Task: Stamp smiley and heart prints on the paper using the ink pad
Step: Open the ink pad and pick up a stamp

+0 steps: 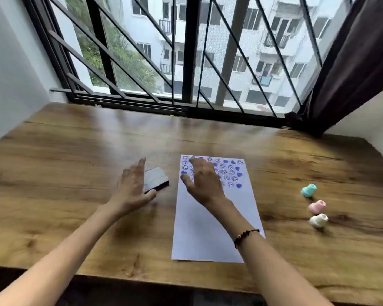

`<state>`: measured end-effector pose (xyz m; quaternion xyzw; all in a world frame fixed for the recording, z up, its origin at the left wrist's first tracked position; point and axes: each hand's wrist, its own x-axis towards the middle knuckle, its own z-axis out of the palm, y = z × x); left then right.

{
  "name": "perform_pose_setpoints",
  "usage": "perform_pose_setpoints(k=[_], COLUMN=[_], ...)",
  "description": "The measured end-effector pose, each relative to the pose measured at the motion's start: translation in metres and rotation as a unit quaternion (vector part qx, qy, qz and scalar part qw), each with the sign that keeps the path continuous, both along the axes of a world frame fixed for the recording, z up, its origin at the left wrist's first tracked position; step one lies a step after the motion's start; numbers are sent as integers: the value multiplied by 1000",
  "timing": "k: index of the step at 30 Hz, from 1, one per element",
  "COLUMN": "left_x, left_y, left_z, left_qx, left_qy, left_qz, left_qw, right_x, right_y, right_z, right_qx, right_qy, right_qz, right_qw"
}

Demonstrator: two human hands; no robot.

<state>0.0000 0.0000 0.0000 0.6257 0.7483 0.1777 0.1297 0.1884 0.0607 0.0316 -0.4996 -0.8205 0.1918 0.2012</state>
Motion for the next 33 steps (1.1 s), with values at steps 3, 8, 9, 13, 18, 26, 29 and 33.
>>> perform_pose_setpoints(k=[3, 8, 9, 13, 18, 26, 29, 33], left_x=[-9, -4, -2, 5, 6, 4, 3, 3], left_y=[-4, -1, -1, -2, -6, -3, -3, -3], left_z=[-9, -18, -18, -19, -25, -34, -35, -34], left_qx=[-35, 44, 52, 67, 119, 146, 156, 167], left_qy=[-6, -57, -67, -101, -110, -95, -86, -86], left_qz=[34, 29, 25, 21, 17, 2, -3, 3], left_qw=[999, 997, 996, 992, 987, 985, 984, 982], right_x=[-29, -66, -70, -79, -89, -88, -85, -76], right_y=[-5, -12, -13, -15, -14, -7, -3, 10], right_z=[-5, -12, -14, -17, -10, -4, -3, 4], right_qx=[-32, -69, -72, -68, -78, -83, -88, -117], right_qy=[-34, -92, -101, -131, -189, -188, -178, -146], right_qz=[35, 29, 23, 9, 12, 24, 28, 35], right_qw=[998, 993, 992, 989, 979, 978, 980, 982])
